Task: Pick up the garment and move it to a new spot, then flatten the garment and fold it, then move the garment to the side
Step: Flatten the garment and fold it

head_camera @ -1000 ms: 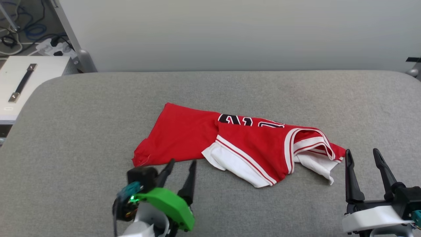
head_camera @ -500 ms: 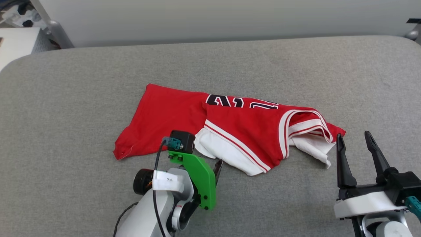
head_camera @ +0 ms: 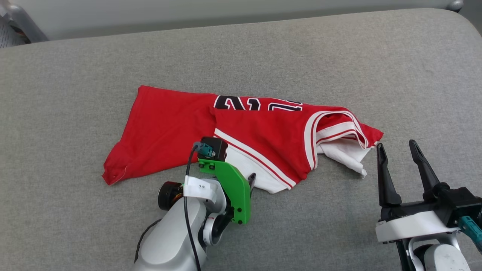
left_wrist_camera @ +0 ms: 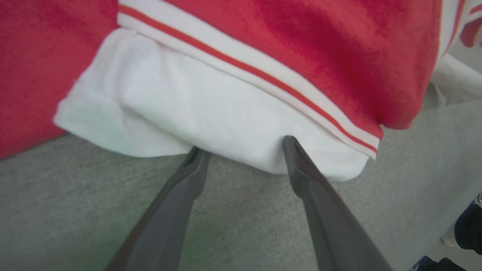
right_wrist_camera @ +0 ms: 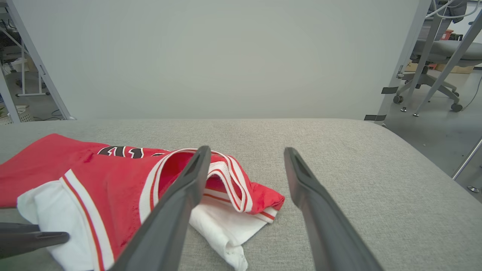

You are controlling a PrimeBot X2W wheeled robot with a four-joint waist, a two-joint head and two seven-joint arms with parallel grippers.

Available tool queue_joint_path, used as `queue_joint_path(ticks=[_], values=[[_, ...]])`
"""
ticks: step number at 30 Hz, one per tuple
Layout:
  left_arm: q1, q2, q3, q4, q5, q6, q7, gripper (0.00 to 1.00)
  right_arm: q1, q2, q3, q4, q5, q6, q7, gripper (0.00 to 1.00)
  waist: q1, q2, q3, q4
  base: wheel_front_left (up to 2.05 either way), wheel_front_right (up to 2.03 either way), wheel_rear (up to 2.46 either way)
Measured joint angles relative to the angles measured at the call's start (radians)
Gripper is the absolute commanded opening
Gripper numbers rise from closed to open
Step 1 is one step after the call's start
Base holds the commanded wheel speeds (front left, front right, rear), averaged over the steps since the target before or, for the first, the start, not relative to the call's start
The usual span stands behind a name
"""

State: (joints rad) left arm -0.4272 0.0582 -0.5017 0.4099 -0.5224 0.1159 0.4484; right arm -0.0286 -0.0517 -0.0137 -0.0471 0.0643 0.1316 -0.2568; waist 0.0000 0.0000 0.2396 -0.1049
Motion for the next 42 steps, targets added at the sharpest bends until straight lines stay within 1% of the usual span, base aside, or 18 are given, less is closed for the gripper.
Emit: queue_joint_path(ticks=[3,4,9,14,17,21,24,26,30,33,35,37,39,42], values=[[-0.027,-0.002,-0.016,0.041,-0.004,-0.002,-0.005,1.0,-0.002,0.0,0.001,0.0,0.003,0.0,0.0,1.0,0.0,0.0,0.014,-0.007,0.0,0.0,0.0],[-0.033,-0.002,-0.02,0.05,-0.004,-0.007,-0.008,0.0,-0.003,0.0,0.001,0.0,0.004,0.0,0.0,1.0,0.0,0.0,0.017,-0.008,0.0,0.0,0.0],[-0.042,-0.002,-0.028,0.082,-0.02,-0.042,-0.038,0.0,-0.005,0.0,-0.012,0.006,0.004,0.0,0.0,1.0,0.0,0.0,0.015,-0.003,0.0,0.0,0.0],[-0.008,0.006,-0.021,0.07,-0.025,-0.051,-0.089,0.0,-0.003,0.0,-0.026,0.018,0.003,0.0,0.0,1.0,0.0,0.0,-0.016,0.016,0.0,0.0,0.0],[0.037,0.033,-0.009,0.026,-0.035,-0.051,-0.102,0.0,0.005,0.0,-0.04,0.025,0.002,0.0,0.0,1.0,0.0,0.0,-0.043,0.034,0.0,0.0,0.0],[0.095,0.098,0.027,-0.082,-0.054,-0.04,-0.1,0.0,0.026,0.0,-0.055,0.034,0.002,0.0,0.0,1.0,0.0,0.0,-0.082,0.065,0.0,0.0,0.0],[0.139,0.163,0.054,-0.172,-0.06,-0.017,-0.074,0.0,0.041,0.0,-0.061,0.04,0.002,0.0,0.0,1.0,0.0,0.0,-0.11,0.091,0.0,0.0,0.0],[0.165,0.217,0.08,-0.224,-0.061,0.003,-0.044,0.0,0.049,0.0,-0.062,0.044,0.002,0.0,0.0,1.0,0.0,0.0,-0.128,0.11,0.0,0.0,0.0],[0.208,0.312,0.128,-0.29,-0.069,0.031,0.011,0.0,0.052,0.0,-0.062,0.052,0.002,0.0,0.0,1.0,0.0,0.0,-0.16,0.14,0.0,0.0,0.0],[0.23,0.367,0.159,-0.317,-0.071,0.049,0.041,0.0,0.056,0.0,-0.063,0.054,0.002,0.0,0.0,1.0,0.0,0.0,-0.177,0.158,0.0,0.0,0.0],[0.24,0.387,0.177,-0.319,-0.083,0.054,0.052,0.0,0.059,0.0,-0.063,0.059,0.002,0.0,0.0,1.0,0.0,0.0,-0.184,0.166,0.0,0.0,0.0],[0.247,0.412,0.17,-0.304,-0.076,0.054,0.068,0.0,0.06,0.0,-0.063,0.064,0.002,0.0,0.0,1.0,0.0,0.0,-0.189,0.172,0.0,0.0,0.0],[0.248,0.413,0.165,-0.283,-0.076,0.049,0.067,0.0,0.06,0.0,-0.061,0.067,0.002,0.0,0.0,1.0,0.0,0.0,-0.186,0.172,0.0,0.0,0.0],[0.248,0.402,0.151,-0.234,-0.081,0.028,0.054,0.0,0.06,0.0,-0.059,0.072,-0.004,0.0,0.0,1.0,0.0,0.0,-0.178,0.169,0.0,0.0,0.0]])
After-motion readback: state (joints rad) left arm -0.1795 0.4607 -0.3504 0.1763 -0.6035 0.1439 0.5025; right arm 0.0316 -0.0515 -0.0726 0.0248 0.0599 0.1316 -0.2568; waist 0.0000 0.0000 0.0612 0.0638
